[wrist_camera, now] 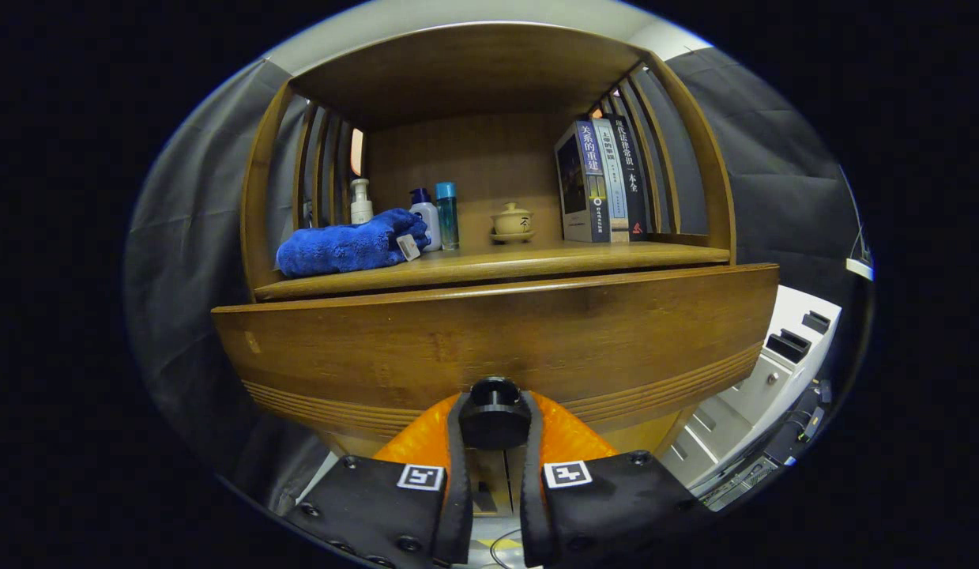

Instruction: Pull open the drawer, take out the items inside it, and place them on the countertop above the cabinet.

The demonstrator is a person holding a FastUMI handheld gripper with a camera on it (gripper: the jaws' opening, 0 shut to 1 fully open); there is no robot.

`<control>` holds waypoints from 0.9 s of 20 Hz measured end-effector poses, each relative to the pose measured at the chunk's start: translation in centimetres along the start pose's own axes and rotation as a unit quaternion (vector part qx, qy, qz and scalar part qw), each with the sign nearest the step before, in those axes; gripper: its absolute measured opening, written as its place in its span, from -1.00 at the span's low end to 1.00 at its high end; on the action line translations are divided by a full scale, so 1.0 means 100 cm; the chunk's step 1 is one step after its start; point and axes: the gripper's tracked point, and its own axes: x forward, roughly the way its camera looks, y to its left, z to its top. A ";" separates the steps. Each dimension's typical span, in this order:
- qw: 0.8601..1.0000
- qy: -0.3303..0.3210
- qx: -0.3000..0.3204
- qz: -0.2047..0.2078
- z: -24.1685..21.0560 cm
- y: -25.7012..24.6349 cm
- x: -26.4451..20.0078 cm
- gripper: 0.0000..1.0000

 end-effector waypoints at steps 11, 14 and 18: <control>1.000 0.004 -0.009 0.003 -0.023 -0.001 -0.073 -0.35; 1.000 0.011 -0.009 0.008 -0.030 0.001 -0.090 -0.34; 1.000 0.017 -0.012 0.010 -0.039 0.001 -0.108 -0.34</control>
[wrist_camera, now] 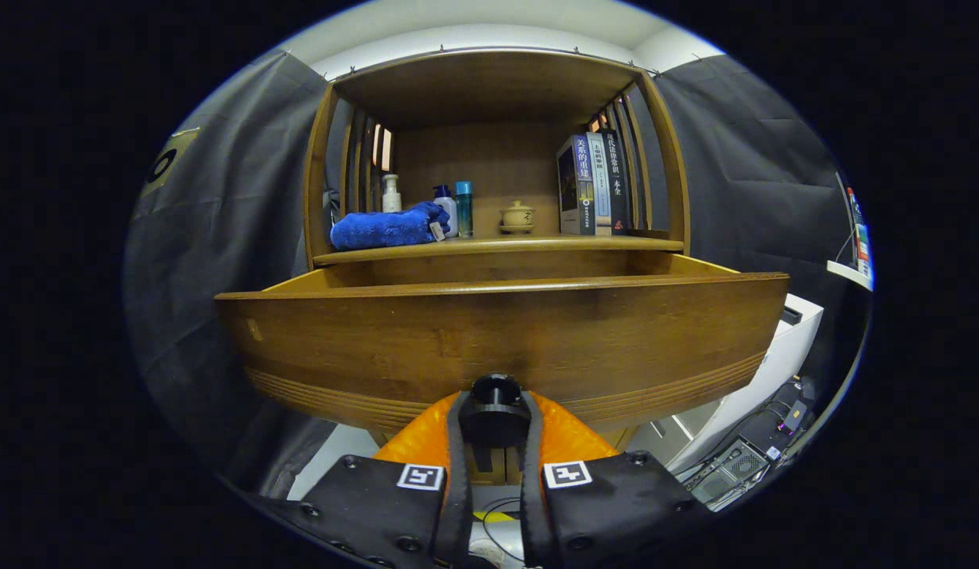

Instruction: Pull open the drawer, take out the items inside it, and place them on the countertop above the cabinet.

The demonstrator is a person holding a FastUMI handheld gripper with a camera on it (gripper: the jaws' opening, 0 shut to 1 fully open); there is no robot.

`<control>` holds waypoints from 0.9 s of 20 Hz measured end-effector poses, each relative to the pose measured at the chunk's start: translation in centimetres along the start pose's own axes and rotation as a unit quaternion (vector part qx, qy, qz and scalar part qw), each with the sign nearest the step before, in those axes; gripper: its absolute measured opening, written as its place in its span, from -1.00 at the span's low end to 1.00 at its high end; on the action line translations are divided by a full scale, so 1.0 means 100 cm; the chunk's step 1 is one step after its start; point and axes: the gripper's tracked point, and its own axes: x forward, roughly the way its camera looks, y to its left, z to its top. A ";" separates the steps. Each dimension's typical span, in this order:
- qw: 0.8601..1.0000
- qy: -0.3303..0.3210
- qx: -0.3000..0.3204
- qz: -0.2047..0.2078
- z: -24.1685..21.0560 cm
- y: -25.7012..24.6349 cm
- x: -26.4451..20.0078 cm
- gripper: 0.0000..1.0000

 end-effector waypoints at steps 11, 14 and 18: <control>1.000 0.008 -0.003 -0.001 -0.015 0.002 -0.031 -0.35; 1.000 0.005 0.000 -0.003 -0.018 0.003 -0.038 -0.52; 1.000 -0.003 0.021 -0.001 -0.017 0.005 -0.040 -0.48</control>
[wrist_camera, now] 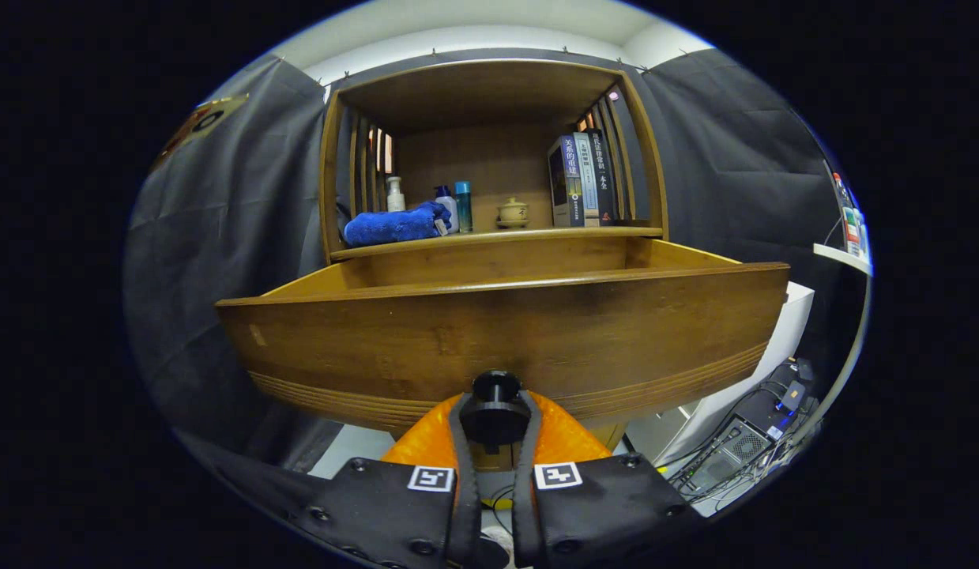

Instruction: Pull open the drawer, take out the items inside it, and place them on the countertop above the cabinet.

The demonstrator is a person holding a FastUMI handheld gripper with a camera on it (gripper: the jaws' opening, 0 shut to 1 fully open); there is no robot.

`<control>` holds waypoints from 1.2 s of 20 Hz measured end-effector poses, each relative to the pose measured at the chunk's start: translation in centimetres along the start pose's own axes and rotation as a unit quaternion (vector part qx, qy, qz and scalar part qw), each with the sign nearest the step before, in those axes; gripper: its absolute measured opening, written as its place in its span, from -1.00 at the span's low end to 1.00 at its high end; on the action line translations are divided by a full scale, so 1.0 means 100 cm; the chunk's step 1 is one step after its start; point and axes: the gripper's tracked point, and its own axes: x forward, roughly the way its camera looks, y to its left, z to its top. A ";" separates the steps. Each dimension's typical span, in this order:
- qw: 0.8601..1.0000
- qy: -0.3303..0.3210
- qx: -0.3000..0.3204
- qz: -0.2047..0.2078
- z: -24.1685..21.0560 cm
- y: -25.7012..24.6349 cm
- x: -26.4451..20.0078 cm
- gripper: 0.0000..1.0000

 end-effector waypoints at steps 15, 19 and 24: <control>0.999 -0.008 0.043 -0.022 0.081 -0.035 -0.023 0.97; 0.999 0.007 0.045 -0.014 0.122 -0.042 -0.019 0.97; 0.998 0.060 0.018 -0.010 0.148 -0.038 0.019 0.97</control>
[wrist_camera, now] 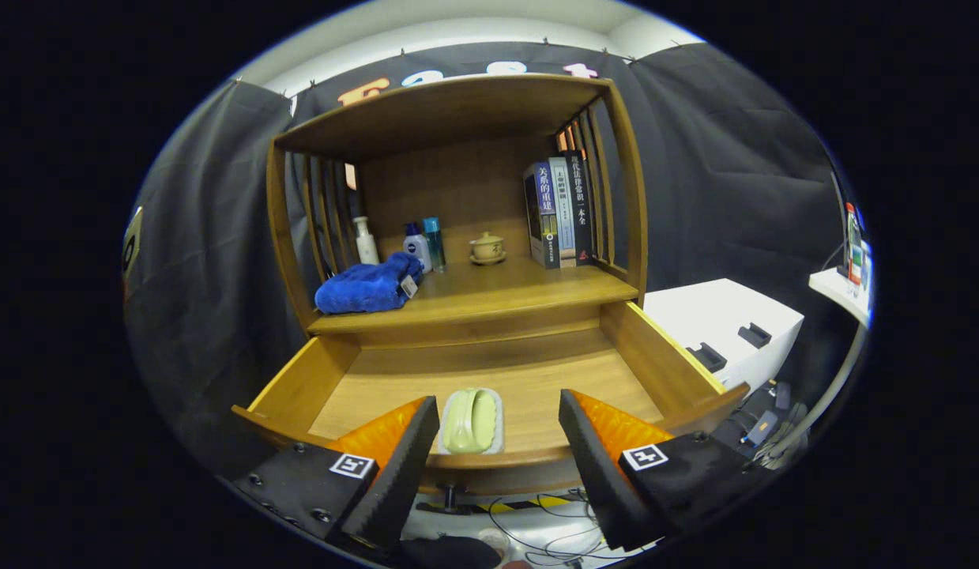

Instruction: Pull open the drawer, take out the items inside it, and place them on the countertop above the cabinet.

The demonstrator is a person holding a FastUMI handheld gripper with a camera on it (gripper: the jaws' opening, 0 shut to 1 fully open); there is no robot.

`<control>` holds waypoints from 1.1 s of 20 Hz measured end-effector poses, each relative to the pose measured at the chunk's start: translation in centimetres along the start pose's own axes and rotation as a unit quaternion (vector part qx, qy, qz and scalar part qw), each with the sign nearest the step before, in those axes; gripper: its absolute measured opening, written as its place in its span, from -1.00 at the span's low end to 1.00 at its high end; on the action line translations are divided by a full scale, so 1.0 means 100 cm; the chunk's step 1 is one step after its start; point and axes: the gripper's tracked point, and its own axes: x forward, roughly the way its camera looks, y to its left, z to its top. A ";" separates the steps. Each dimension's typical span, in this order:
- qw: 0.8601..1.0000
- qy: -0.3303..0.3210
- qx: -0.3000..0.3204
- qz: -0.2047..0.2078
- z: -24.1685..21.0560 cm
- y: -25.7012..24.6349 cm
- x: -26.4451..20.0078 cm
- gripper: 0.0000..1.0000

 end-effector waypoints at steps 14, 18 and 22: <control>0.954 0.299 -0.028 0.007 -0.057 0.027 0.124 0.98; 0.939 0.343 -0.022 0.004 -0.073 0.029 0.131 0.60; 0.928 0.371 -0.019 -0.008 -0.084 0.027 0.130 0.10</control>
